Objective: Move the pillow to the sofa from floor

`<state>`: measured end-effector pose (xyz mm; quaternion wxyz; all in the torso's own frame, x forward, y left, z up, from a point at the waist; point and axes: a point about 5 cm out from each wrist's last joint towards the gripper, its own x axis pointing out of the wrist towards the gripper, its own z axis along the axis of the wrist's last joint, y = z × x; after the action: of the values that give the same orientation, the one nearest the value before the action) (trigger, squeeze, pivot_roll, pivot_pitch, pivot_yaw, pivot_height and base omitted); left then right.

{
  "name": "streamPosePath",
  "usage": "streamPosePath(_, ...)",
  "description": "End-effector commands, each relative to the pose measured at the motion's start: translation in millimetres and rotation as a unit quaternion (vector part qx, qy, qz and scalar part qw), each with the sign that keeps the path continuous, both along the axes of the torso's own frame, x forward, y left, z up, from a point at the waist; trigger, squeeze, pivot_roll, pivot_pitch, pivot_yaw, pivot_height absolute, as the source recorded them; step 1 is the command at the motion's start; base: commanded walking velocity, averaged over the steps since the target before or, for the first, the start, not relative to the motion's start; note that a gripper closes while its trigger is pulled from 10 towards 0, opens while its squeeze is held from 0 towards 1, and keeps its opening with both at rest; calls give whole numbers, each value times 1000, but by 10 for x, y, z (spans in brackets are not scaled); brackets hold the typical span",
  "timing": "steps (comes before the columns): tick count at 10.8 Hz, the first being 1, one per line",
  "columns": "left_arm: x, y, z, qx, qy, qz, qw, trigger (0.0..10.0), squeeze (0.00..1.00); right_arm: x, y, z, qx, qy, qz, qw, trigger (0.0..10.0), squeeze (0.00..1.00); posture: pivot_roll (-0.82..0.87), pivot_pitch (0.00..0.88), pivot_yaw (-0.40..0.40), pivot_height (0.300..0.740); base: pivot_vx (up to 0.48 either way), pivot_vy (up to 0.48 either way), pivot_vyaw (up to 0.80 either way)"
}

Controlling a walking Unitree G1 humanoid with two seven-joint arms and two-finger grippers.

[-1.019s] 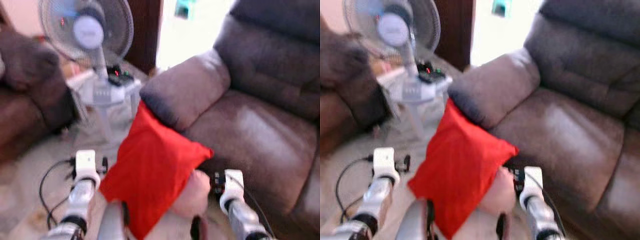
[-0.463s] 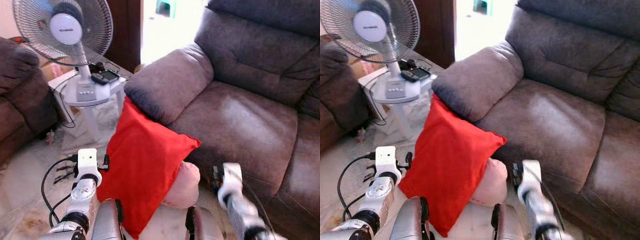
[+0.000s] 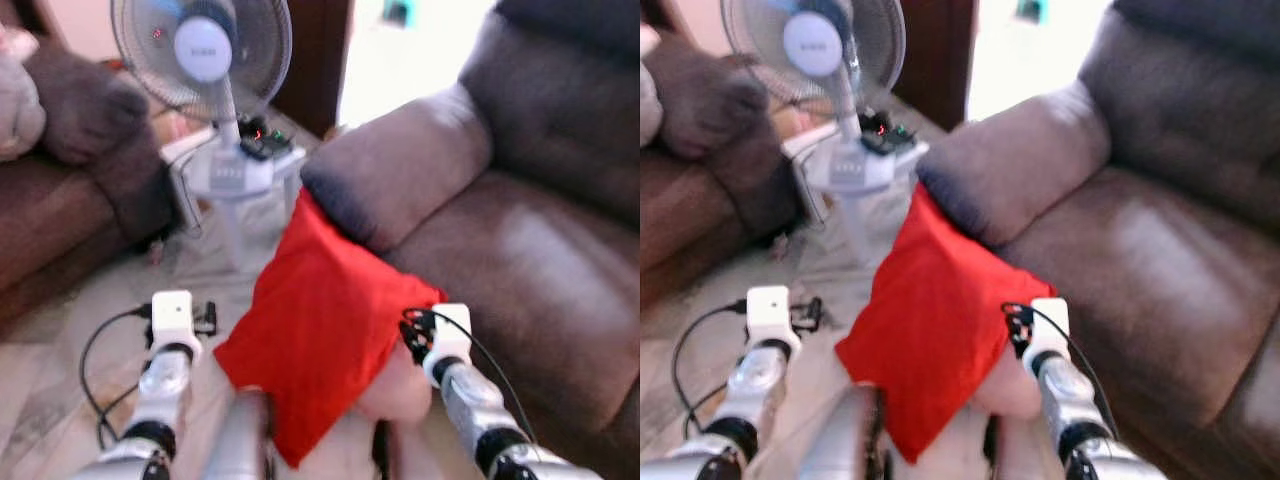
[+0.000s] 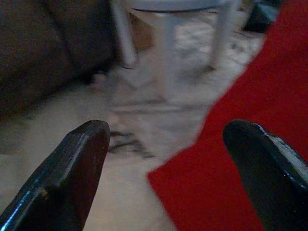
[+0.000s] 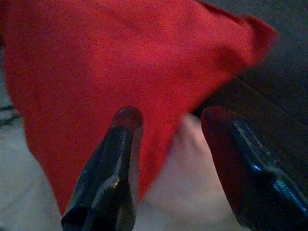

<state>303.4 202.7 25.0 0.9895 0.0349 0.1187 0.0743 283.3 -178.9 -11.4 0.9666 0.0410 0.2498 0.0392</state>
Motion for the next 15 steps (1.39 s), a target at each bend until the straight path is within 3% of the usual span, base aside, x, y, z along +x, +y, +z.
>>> streamPosePath(1, 8, -21, 4, 7, 1, -7, 1000, 10000, 0, -24, -20, -18, 4, 3, -4, 1000, 10000, 0, 29, 41, -95, 579, 0, 0, 0)
streamPosePath(6, 59, -84, 61, 4, -15, -22, 1000, 10000, 0, -42, -24, -28, 10, 0, -3, 1000, 10000, 0, 27, 34, -91, 579, 0, 0, 0)
streamPosePath(15, 77, -61, 83, -8, -19, -8, 1000, 10000, 0, -32, -91, -12, -1, -2, -20, 1000, 10000, 0, 26, 52, -95, 579, 280, 0, 49)
